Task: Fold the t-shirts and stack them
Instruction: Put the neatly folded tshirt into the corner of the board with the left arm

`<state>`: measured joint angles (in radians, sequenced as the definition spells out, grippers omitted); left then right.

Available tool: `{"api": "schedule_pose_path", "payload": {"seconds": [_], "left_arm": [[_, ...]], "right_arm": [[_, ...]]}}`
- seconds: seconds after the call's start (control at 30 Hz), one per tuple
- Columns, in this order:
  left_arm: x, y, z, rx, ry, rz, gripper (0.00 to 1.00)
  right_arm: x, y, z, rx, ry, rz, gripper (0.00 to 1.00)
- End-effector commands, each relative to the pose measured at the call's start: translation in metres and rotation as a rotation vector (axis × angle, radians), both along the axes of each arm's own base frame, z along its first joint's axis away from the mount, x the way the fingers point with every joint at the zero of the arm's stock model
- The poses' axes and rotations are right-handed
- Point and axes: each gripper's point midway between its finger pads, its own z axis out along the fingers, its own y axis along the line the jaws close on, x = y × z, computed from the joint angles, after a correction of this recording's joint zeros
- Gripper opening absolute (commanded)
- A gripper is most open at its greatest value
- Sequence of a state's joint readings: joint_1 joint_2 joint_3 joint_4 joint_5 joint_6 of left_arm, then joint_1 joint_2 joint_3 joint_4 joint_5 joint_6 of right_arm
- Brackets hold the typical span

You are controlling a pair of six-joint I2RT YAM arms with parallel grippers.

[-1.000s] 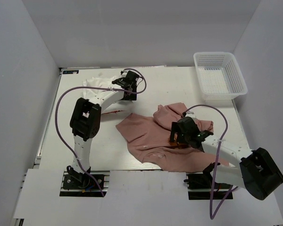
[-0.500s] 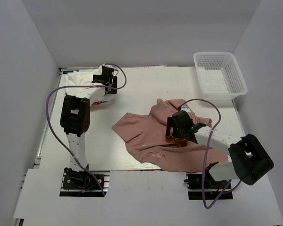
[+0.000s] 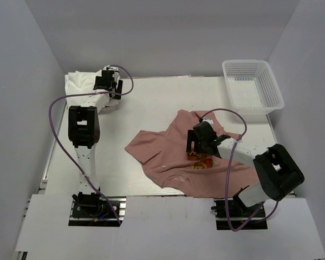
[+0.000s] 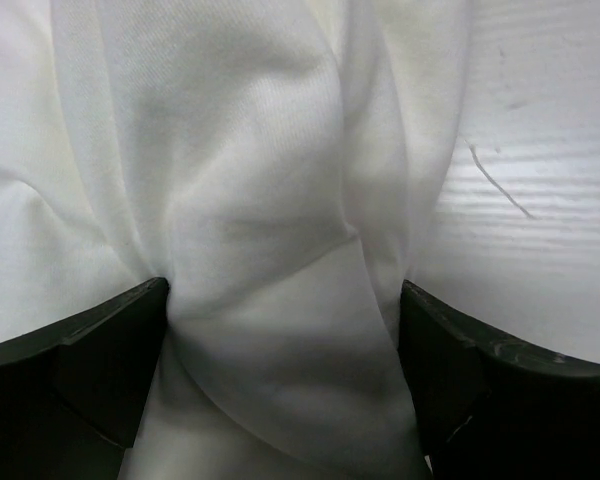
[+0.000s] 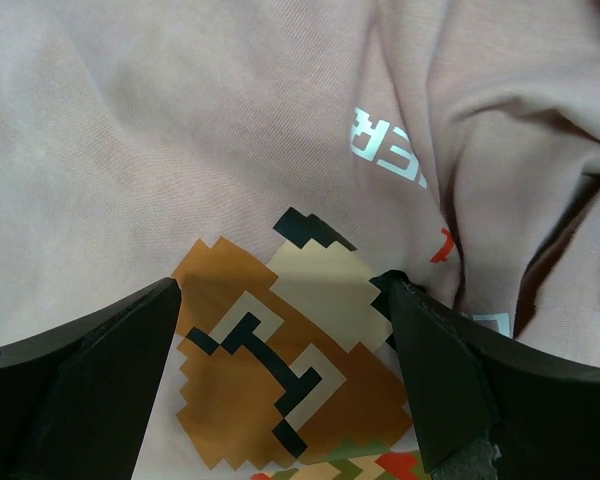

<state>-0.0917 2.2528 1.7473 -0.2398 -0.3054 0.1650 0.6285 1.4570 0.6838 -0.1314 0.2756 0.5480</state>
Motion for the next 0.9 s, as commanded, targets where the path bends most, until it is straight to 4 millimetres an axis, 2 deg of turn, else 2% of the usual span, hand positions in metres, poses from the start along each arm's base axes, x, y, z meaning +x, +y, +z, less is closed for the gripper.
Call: {"api": "schedule_pose_path", "payload": {"seconds": [0.0,0.07,0.17,0.2,0.27,0.3,0.33,0.37,0.4,0.43,0.47,0.5,0.53,0.57,0.6,0.63,0.7,0.73,0.77,0.8,0.83,0.87], "left_arm": [[-0.017,0.012,-0.049,-0.025,0.170,-0.007,1.00],[-0.014,0.016,-0.043,-0.033,0.166,-0.003,1.00],[-0.014,0.018,-0.016,-0.026,0.129,0.005,1.00],[-0.014,0.018,0.006,-0.035,0.096,0.011,1.00],[-0.021,0.004,0.034,-0.043,0.080,-0.006,1.00],[-0.022,0.006,0.053,-0.039,0.053,0.012,1.00],[-0.027,-0.001,0.067,-0.039,0.043,-0.001,1.00],[-0.033,-0.014,0.104,-0.083,-0.005,-0.021,1.00],[-0.038,-0.018,0.122,-0.117,-0.029,-0.029,1.00],[-0.043,-0.023,0.138,-0.153,-0.059,-0.040,1.00],[-0.050,-0.035,0.152,-0.213,-0.081,-0.082,1.00],[-0.066,-0.049,0.191,-0.274,-0.154,-0.123,1.00],[-0.081,-0.056,0.183,-0.313,-0.135,-0.147,1.00],[-0.094,-0.073,0.190,-0.381,-0.143,-0.200,1.00],[-0.112,-0.089,0.222,-0.464,-0.215,-0.232,1.00],[-0.128,-0.096,0.199,-0.523,-0.166,-0.233,1.00],[-0.157,-0.141,0.202,-0.691,-0.146,-0.357,1.00],[-0.177,-0.152,0.175,-0.740,-0.075,-0.357,1.00],[-0.195,-0.163,0.179,-0.790,-0.071,-0.388,1.00],[-0.207,-0.172,0.170,-0.820,-0.045,-0.395,1.00],[-0.227,-0.187,0.144,-0.873,0.019,-0.376,1.00],[-0.241,-0.198,0.136,-0.904,0.056,-0.403,1.00]], "right_arm": [[-0.002,0.009,-0.005,0.014,0.043,0.035,0.90],[0.000,0.012,-0.001,0.023,0.033,0.049,0.90],[0.003,0.017,0.006,0.041,0.013,0.084,0.90],[0.004,0.018,0.010,0.042,0.000,0.087,0.90],[0.008,0.022,0.021,0.041,-0.019,0.119,0.90],[0.011,0.024,0.029,0.049,-0.041,0.128,0.90],[0.016,0.030,0.041,0.065,-0.067,0.139,0.90],[0.020,0.032,0.050,0.073,-0.092,0.149,0.90],[0.021,0.032,0.053,0.070,-0.099,0.151,0.90],[0.027,0.034,0.071,0.083,-0.147,0.151,0.90],[0.029,0.033,0.077,0.087,-0.162,0.145,0.90],[0.029,0.034,0.082,0.091,-0.172,0.149,0.90],[0.031,0.030,0.095,0.104,-0.211,0.126,0.90],[0.032,0.026,0.097,0.098,-0.221,0.104,0.90],[0.028,0.018,0.096,0.097,-0.198,0.054,0.90],[0.030,0.004,0.103,0.067,-0.231,-0.007,0.90],[0.021,-0.006,0.102,0.058,-0.206,-0.058,0.90],[0.014,-0.018,0.096,0.020,-0.179,-0.087,0.90],[0.007,-0.024,0.092,0.010,-0.168,-0.102,0.90],[0.000,-0.031,0.090,0.009,-0.145,-0.135,0.90],[-0.016,-0.042,0.072,-0.020,-0.090,-0.157,0.90],[-0.022,-0.049,0.073,-0.012,-0.087,-0.179,0.90]]}}
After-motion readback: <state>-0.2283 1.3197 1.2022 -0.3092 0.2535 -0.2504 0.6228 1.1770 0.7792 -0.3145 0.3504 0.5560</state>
